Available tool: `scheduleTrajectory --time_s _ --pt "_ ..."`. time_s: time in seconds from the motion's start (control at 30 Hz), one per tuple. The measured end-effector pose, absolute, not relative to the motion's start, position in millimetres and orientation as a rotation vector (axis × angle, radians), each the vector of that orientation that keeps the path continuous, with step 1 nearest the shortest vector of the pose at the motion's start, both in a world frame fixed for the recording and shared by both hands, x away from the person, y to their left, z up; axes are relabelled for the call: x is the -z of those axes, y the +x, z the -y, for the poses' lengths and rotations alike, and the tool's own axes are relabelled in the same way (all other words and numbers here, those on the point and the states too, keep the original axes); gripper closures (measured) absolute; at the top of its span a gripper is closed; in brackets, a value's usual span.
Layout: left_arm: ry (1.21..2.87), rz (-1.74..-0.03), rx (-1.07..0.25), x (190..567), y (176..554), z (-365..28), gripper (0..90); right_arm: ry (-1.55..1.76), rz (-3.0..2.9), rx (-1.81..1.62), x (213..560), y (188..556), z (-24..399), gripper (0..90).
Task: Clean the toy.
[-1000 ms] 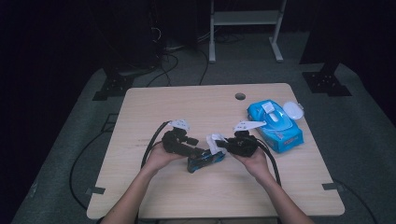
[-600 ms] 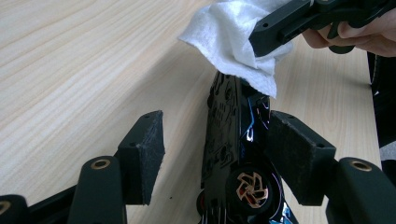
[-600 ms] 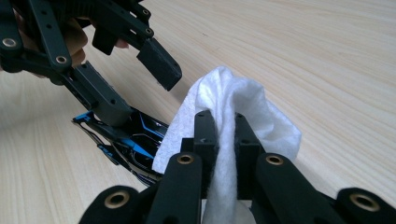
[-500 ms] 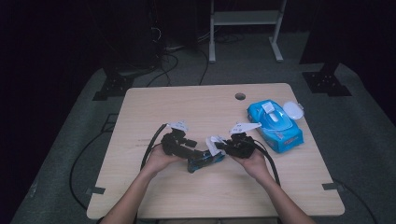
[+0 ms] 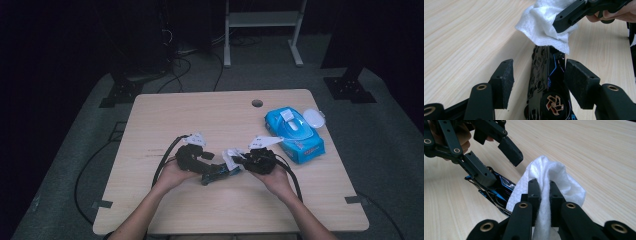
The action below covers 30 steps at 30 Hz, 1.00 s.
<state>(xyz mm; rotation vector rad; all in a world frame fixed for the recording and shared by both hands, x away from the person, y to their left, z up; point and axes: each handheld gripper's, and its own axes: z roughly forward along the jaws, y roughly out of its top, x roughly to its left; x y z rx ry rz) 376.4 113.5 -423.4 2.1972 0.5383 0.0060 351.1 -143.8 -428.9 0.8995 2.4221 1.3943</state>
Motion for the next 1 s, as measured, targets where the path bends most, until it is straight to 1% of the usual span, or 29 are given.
scheduleTrajectory --time_s 0.07,0.1,0.17,0.27,0.37,0.47,0.53,0.57,0.63,0.67,0.8,0.87,1.0 --pt "2.2 -0.525 -0.019 424 373 -112 39.6 0.893 -2.429 -1.389 428 349 145 83.3" --pt "2.197 -0.522 -0.034 424 371 -111 38.1 0.887 -2.431 -1.383 427 347 145 83.3" --pt "2.226 -0.507 -0.021 426 367 -108 33.6 0.876 -2.433 -1.381 427 342 147 83.3" --pt "2.318 -0.477 -0.098 433 361 -101 30.3 0.865 -2.435 -1.389 428 337 149 83.3" --pt "2.303 -0.493 -0.108 439 359 -102 29.3 0.863 -2.439 -1.4 429 332 152 83.3" --pt "2.326 -0.474 -0.107 442 357 -101 25.6 0.854 -2.467 -1.369 431 327 152 83.2" --pt "2.296 -0.469 -0.128 440 355 -103 25.7 0.84 -2.493 -1.308 438 325 151 83.2" --pt "2.299 -0.471 -0.15 439 355 -104 30.4 0.844 -2.501 -1.3 442 325 151 83.2" --pt "2.323 -0.474 -0.169 440 357 -104 28.6 0.859 -2.513 -1.293 447 326 151 83.2" --pt "2.316 -0.476 -0.157 440 358 -105 26.3 0.862 -2.518 -1.289 449 326 151 83.1" --pt "2.308 -0.442 -0.181 441 350 -104 19.3 0.87 -2.523 -1.295 447 328 151 82.8" --pt "2.322 -0.442 -0.194 443 345 -105 14.0 0.889 -2.516 -1.313 446 329 152 82.8" --pt "2.326 -0.472 -0.187 446 339 -108 10.3 0.918 -2.49 -1.333 441 336 154 82.8"
